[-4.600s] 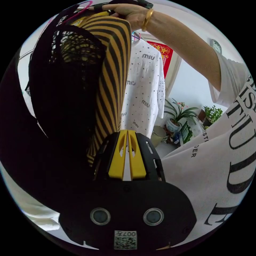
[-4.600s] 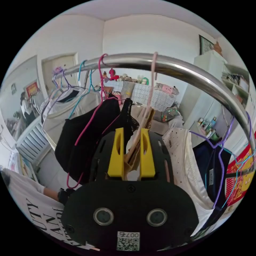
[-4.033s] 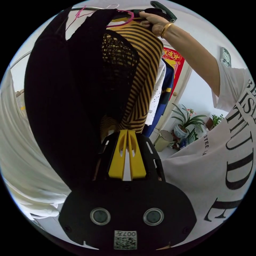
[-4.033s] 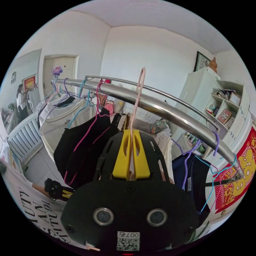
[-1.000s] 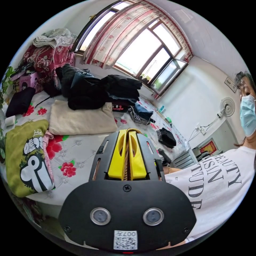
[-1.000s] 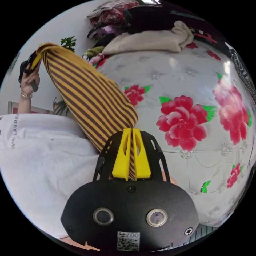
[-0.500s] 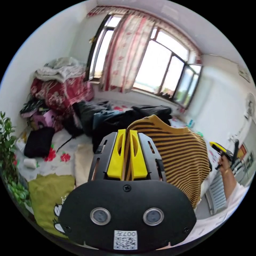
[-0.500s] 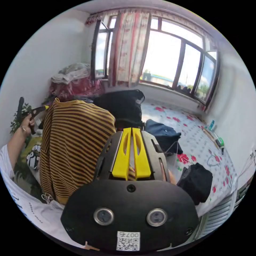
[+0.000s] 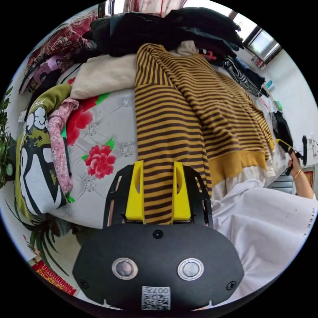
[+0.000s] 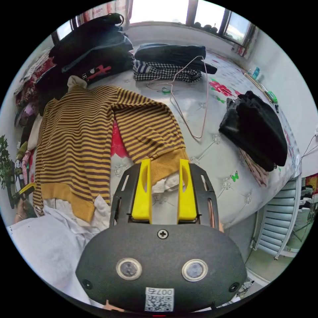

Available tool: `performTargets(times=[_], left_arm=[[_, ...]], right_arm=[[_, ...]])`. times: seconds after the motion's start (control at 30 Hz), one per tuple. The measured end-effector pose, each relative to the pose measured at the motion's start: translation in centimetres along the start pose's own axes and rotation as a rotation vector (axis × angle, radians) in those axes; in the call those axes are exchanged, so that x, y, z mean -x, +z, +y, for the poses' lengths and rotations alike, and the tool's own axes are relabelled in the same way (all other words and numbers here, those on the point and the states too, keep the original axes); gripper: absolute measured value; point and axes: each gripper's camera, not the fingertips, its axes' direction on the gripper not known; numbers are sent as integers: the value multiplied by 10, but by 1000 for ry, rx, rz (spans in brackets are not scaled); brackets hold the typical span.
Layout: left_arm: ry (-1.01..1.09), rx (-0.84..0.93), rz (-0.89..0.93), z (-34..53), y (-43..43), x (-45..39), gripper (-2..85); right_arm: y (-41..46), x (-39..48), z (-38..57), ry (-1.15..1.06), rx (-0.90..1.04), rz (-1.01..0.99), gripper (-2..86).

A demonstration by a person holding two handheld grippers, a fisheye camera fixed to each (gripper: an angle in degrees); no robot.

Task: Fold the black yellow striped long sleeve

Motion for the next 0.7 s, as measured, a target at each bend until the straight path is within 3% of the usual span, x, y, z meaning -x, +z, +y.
performTargets(times=[0.1, 0.13, 0.27, 0.47, 0.57, 0.7], left_arm=[[60, 58, 74, -15, 9, 2, 52], [50, 100, 88, -24, 6, 7, 34], [135, 95, 131, -34, -35, 24, 17], [175, 2, 97, -45, -129, 88, -4], [42, 53, 74, -54, -140, 137, -7], [-295, -33, -291, -37, -149, 188, -8]], right_arm=[[34, -9, -4, 18, 158, -23, 62], [29, -11, -3, 24, 105, -41, 59], [20, -29, -15, -43, 204, -102, 39], [-81, -90, -14, 38, -132, 164, 43], [-87, -120, -9, 145, -78, 178, 52], [-93, -115, 34, 216, -124, 57, 61]])
